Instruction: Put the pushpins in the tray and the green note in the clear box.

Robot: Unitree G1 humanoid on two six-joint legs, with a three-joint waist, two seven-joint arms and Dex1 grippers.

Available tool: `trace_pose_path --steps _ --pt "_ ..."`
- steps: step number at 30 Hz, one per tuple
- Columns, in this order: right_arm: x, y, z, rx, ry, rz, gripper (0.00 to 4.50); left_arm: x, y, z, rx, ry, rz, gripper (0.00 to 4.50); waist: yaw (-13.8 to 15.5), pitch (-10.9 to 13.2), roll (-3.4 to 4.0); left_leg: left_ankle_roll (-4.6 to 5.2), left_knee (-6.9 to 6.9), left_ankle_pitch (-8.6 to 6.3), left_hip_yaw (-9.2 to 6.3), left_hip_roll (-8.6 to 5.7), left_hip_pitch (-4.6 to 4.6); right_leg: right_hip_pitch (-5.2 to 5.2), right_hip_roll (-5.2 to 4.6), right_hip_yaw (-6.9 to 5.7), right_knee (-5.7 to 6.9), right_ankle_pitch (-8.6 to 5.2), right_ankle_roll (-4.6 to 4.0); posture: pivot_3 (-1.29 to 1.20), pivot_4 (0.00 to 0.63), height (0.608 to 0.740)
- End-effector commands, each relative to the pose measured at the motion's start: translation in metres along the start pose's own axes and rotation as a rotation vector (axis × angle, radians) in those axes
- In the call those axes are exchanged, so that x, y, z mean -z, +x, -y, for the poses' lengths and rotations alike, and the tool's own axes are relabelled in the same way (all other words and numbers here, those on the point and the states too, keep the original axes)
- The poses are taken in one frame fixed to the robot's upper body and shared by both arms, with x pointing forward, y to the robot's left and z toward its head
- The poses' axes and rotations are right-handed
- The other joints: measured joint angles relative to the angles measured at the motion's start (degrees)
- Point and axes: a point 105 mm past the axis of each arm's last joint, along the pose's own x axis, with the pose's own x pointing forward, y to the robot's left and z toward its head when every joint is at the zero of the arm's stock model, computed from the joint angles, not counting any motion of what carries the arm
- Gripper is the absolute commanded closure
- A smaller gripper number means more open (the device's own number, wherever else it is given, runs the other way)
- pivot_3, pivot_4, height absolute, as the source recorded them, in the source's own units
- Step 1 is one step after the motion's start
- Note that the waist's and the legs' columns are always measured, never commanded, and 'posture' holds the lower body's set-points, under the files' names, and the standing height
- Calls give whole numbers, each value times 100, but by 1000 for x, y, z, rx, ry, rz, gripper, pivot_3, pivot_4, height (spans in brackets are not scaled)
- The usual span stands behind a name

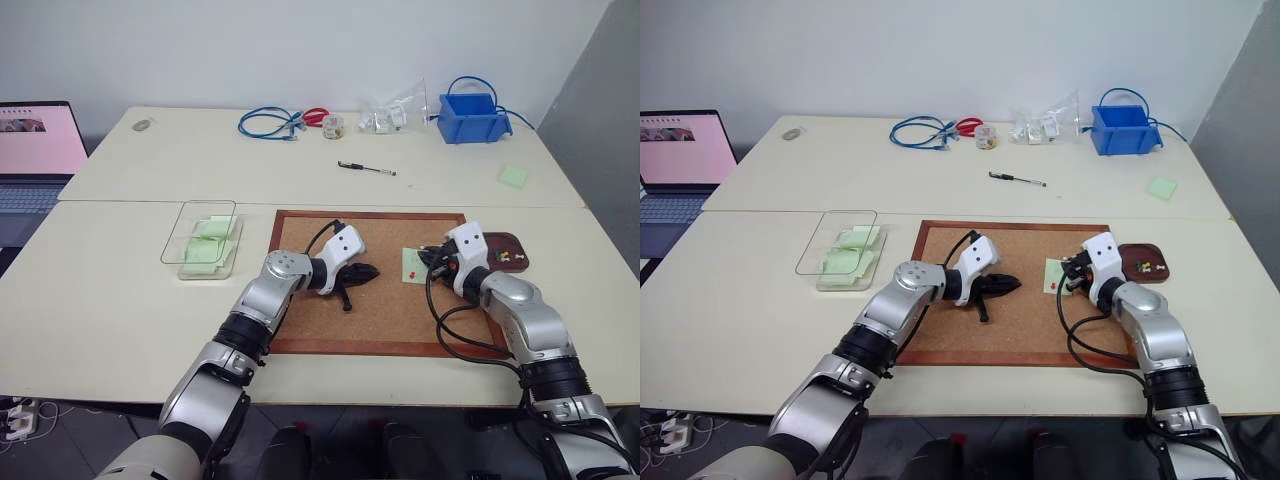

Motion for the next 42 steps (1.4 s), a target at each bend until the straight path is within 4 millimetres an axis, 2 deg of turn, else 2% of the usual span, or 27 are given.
trace_pose_path --steps 1,9,18,29,31,36,42 --pt "-20 4 2 3 -36 67 4461 30 1 8 18 -48 -99 4500 -16 0 0 0 0 0 1 0 1 0 0 0 0 0 0 0 150 740" --pt "-19 2 7 28 -31 67 4461 34 -1 10 17 -49 -113 4500 -39 -1 0 0 4 0 3 -1 10 1 0 6 19 0 0 0 150 740" --pt "-56 -19 12 68 69 213 4461 39 -2 12 23 -45 -138 4500 -23 0 1 -1 3 0 0 5 1 -9 -1 6 26 0 0 0 150 740" --pt "-61 -27 7 85 58 210 4461 40 -3 11 12 -49 -139 4500 -39 -9 6 0 2 0 5 3 10 -3 3 6 24 -1 0 0 150 740" --pt "-58 -32 15 132 30 192 4461 41 -2 12 15 -49 -140 4500 -39 -9 6 0 2 0 4 3 10 -3 3 5 25 -1 0 0 150 740" --pt "-37 -62 62 414 -3 101 4461 44 -1 16 31 -50 -147 4500 -25 -13 9 0 2 0 4 1 8 -3 1 5 24 -1 0 0 150 740" --pt "-19 -75 81 534 50 58 4461 43 -1 17 38 -49 -148 4500 -40 -29 34 0 -3 0 8 3 12 -3 3 10 23 -1 -1 0 150 740"
